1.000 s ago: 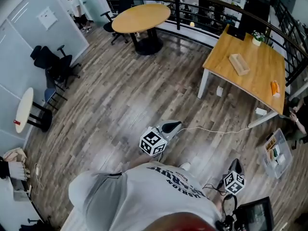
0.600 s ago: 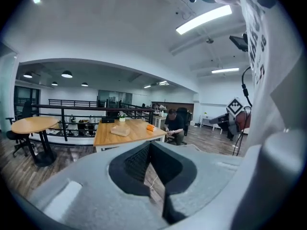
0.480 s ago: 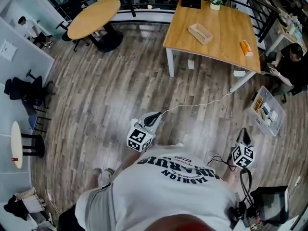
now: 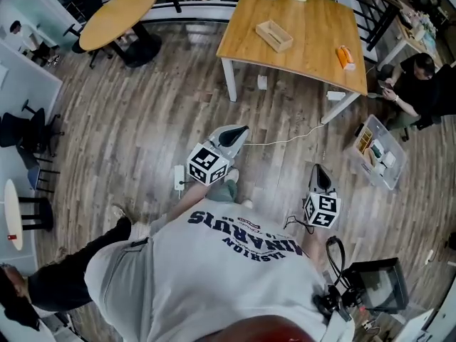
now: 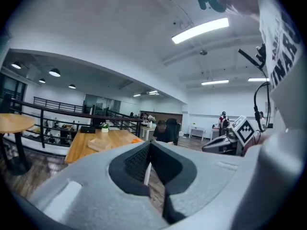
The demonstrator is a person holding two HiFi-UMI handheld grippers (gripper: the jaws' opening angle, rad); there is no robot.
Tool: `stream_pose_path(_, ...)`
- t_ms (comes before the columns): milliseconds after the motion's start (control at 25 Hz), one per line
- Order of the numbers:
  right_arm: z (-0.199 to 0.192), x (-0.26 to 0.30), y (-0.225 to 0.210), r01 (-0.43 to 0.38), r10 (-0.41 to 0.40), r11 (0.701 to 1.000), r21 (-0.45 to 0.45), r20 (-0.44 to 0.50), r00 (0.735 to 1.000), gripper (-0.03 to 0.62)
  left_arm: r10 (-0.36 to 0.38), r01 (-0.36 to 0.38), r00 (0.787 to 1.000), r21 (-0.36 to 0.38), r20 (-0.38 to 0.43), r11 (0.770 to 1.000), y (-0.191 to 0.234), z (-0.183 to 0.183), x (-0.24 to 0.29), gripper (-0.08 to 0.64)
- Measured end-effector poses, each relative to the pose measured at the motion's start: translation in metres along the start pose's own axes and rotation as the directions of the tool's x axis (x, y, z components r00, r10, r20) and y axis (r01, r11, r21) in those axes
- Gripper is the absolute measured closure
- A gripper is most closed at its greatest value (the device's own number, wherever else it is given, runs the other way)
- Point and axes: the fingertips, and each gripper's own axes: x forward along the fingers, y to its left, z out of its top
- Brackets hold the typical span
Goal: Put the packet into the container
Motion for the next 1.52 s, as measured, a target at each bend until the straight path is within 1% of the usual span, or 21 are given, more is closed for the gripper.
stream_pose_path(80,0.000,0.008,-0.007,0.016,-0.016,0.999,0.029,0.002,1.000,0.583,-0.048,0.048,0.999,0.040,0.017,0.998,-0.006,0.012,0.020,0.568)
stream_pose_path(160,0.011,0.012,-0.012,0.038,-0.039,0.999,0.039,0.024,0.999,0.583,-0.074,0.072,0.996,0.057,0.043,0.996,-0.004,0.025,0.029,0.568)
stream_pose_path(320,0.046,0.020,-0.018,0.084,-0.087,0.996,0.036,0.089,0.992,0.583,-0.080,0.078,0.994,0.025,0.078,0.997,0.016,0.037,0.036,0.568)
stream_pose_path(440,0.059,0.032,-0.017,0.099,-0.102,0.994,0.040,0.095,0.990,0.583,-0.076,0.075,0.994,0.013,0.078,0.997,0.035,0.037,0.044,0.568)
stream_pose_path(560,0.064,0.054,-0.012,0.098,-0.100,0.994,0.037,0.064,0.993,0.583,-0.062,0.064,0.994,-0.015,0.095,0.998,0.062,0.042,0.054,0.568)
stream_pose_path(640,0.076,0.073,-0.005,0.091,-0.093,0.995,0.033,0.060,0.994,0.583,-0.052,0.055,0.992,-0.024,0.111,0.998,0.084,0.049,0.058,0.568)
stream_pose_path(840,0.126,0.114,0.014,0.070,-0.068,0.997,-0.011,0.104,0.992,0.583,-0.048,0.050,0.987,-0.010,0.152,0.999,0.128,0.073,0.063,0.568)
stream_pose_path(1000,0.161,0.148,0.021,0.052,-0.046,0.998,-0.045,0.132,0.990,0.583,-0.048,0.051,0.980,-0.010,0.191,0.999,0.153,0.091,0.068,0.568)
stream_pose_path(1120,0.175,0.167,0.028,0.036,-0.030,0.999,-0.037,0.148,0.988,0.583,-0.051,0.055,0.980,-0.014,0.193,0.998,0.167,0.090,0.073,0.568)
stream_pose_path(1200,0.183,0.179,0.036,-0.006,0.008,1.000,-0.015,0.164,0.986,0.583,-0.047,0.053,0.981,-0.025,0.189,0.998,0.179,0.087,0.078,0.568)
stream_pose_path(1280,0.186,0.193,0.042,-0.033,0.032,0.999,0.003,0.150,0.988,0.583,-0.044,0.053,0.982,-0.046,0.181,0.998,0.191,0.083,0.083,0.568)
stream_pose_path(1400,0.184,0.209,0.044,-0.004,0.004,1.000,0.003,0.104,0.995,0.582,-0.058,0.071,0.984,-0.071,0.167,0.995,0.203,0.076,0.091,0.568)
stream_pose_path(1520,0.182,0.221,0.042,0.028,-0.030,0.999,0.026,0.076,0.997,0.581,-0.085,0.098,0.985,-0.076,0.152,0.992,0.211,0.071,0.095,0.568)
